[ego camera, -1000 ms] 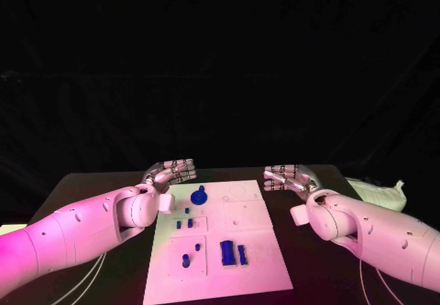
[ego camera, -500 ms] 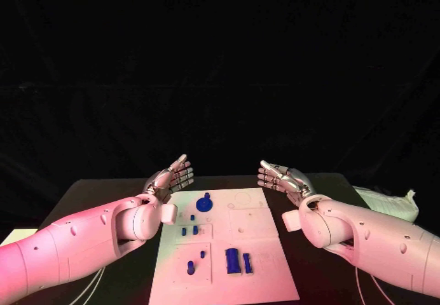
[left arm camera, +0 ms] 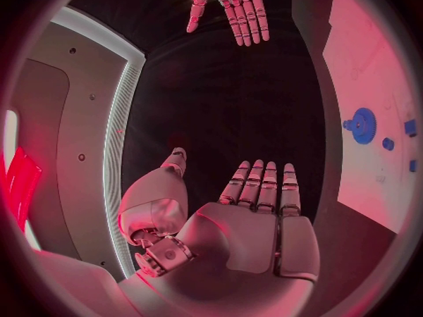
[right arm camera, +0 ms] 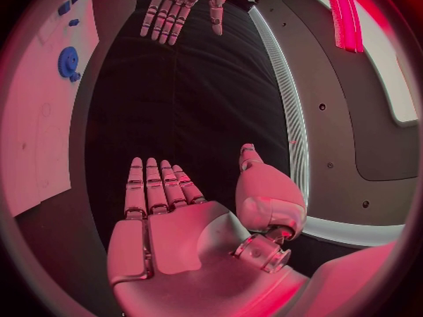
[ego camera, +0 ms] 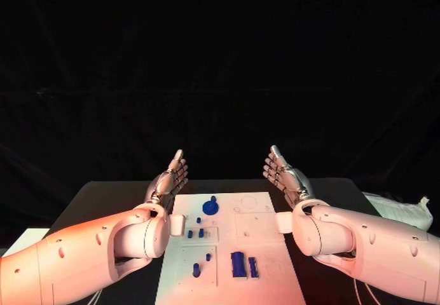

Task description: Assemble the parts on the task board

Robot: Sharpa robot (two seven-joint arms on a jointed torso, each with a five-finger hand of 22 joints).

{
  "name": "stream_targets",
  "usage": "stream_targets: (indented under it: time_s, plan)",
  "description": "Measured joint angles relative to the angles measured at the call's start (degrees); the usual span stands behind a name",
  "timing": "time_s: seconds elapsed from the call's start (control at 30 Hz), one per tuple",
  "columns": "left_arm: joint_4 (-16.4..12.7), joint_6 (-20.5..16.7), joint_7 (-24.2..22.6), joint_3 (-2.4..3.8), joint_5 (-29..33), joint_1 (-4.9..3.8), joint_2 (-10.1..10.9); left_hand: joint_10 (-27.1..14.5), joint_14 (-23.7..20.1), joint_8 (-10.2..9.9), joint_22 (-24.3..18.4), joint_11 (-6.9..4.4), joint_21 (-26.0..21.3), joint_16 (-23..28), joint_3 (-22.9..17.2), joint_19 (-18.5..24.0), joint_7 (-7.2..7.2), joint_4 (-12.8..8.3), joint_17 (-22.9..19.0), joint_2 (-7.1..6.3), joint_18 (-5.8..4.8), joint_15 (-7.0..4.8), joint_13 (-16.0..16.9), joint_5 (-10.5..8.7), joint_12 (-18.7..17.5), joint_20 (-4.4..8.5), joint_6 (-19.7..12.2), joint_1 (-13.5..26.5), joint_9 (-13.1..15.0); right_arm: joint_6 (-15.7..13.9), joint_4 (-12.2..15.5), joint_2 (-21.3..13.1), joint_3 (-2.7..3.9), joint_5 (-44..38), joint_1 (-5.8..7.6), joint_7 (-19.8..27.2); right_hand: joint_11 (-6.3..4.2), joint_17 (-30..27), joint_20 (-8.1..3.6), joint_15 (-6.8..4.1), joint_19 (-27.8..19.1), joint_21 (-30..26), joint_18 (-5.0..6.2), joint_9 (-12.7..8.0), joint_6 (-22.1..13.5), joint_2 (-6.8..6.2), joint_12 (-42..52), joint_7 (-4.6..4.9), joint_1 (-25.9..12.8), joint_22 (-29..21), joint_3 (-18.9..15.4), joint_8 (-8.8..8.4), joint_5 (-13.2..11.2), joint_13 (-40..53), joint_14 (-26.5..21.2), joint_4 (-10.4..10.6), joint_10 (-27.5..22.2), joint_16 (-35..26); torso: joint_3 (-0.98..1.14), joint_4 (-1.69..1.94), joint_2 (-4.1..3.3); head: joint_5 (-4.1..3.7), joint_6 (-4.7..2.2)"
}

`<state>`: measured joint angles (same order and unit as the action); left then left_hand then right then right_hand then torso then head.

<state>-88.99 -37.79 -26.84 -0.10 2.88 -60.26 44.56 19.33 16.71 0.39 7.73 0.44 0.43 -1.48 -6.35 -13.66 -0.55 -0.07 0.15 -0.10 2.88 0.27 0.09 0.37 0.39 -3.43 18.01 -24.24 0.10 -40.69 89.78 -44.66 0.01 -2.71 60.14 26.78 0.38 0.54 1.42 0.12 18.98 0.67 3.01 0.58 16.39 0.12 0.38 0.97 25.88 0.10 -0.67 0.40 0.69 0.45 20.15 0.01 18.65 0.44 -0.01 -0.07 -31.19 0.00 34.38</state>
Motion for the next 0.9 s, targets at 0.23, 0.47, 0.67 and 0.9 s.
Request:
stream_targets:
  time_s: [0.23,0.47,0.67,0.9]
  plan:
    - [-0.79,-4.03,-1.16,0.03,-1.40,0.04,0.16,-4.90,-4.25,0.00,-1.95,-0.29,-0.23,0.86,2.93,3.34,0.38,0.07,-0.06,0.07,-1.25,-0.17,-0.02,0.01,0.00,2.50,-4.62,6.14,-0.03,-2.23,0.05,-0.05,-0.01,1.81,0.02,1.26,-0.27,-0.33,-0.96,-0.05,-4.80,-0.24,-1.78,-0.36,-4.12,-0.06,0.00,-0.65,-6.50,-0.03,0.31,0.00,-0.27,-0.26,-5.09,0.00,-4.66,-0.22,0.01,0.05,0.01,0.00,-0.01]
    - [-0.81,-5.25,-1.59,0.03,-1.90,0.05,0.17,-8.37,-7.23,0.00,-5.28,-0.42,-0.22,1.10,4.94,5.73,0.48,0.07,-0.06,0.09,-2.03,-0.24,-0.02,0.01,0.00,3.18,-7.83,10.45,-0.05,-3.01,0.07,-0.05,-0.01,2.50,0.02,1.71,-0.36,-0.43,-1.28,-0.11,-8.19,-0.28,-1.78,-0.45,-7.09,-0.11,0.00,-0.88,-11.06,-0.02,0.31,-0.22,-0.40,-0.34,-8.67,0.00,-8.03,-0.22,0.02,0.07,0.01,-0.01,-0.01]
    - [-0.81,-5.78,-1.77,0.03,-2.09,0.05,0.17,-10.80,-9.08,0.00,-6.82,-0.40,-0.22,1.10,5.73,7.31,0.60,0.06,-0.05,0.08,-2.02,-0.25,-0.01,0.01,0.00,3.41,-9.98,13.52,-0.05,-3.35,0.07,-0.05,-0.01,2.79,0.02,1.93,-0.32,-0.47,-1.39,-0.11,-10.55,-0.46,-1.78,-0.51,-9.05,-0.09,0.00,-0.99,-14.28,-0.01,0.31,-0.22,-0.40,-0.39,-11.26,0.00,-10.34,-0.22,0.02,0.07,0.01,-0.01,-0.01]
    - [-0.82,-6.01,-1.89,0.03,-2.21,0.05,0.17,-12.68,-10.88,0.00,-7.43,-0.45,-0.22,1.10,5.97,10.06,0.57,0.12,-0.05,0.12,-2.03,-0.26,0.00,0.01,0.00,3.39,-11.82,16.03,-0.04,-3.52,0.09,-0.05,-0.01,2.92,0.01,2.04,-0.40,-0.47,-1.41,-0.08,-13.87,-0.46,-2.66,-0.52,-12.84,-0.15,0.00,-0.97,-18.88,0.00,0.31,-0.21,-0.40,-0.39,-14.71,0.00,-13.57,-0.22,0.01,0.07,0.01,-0.01,-0.01]
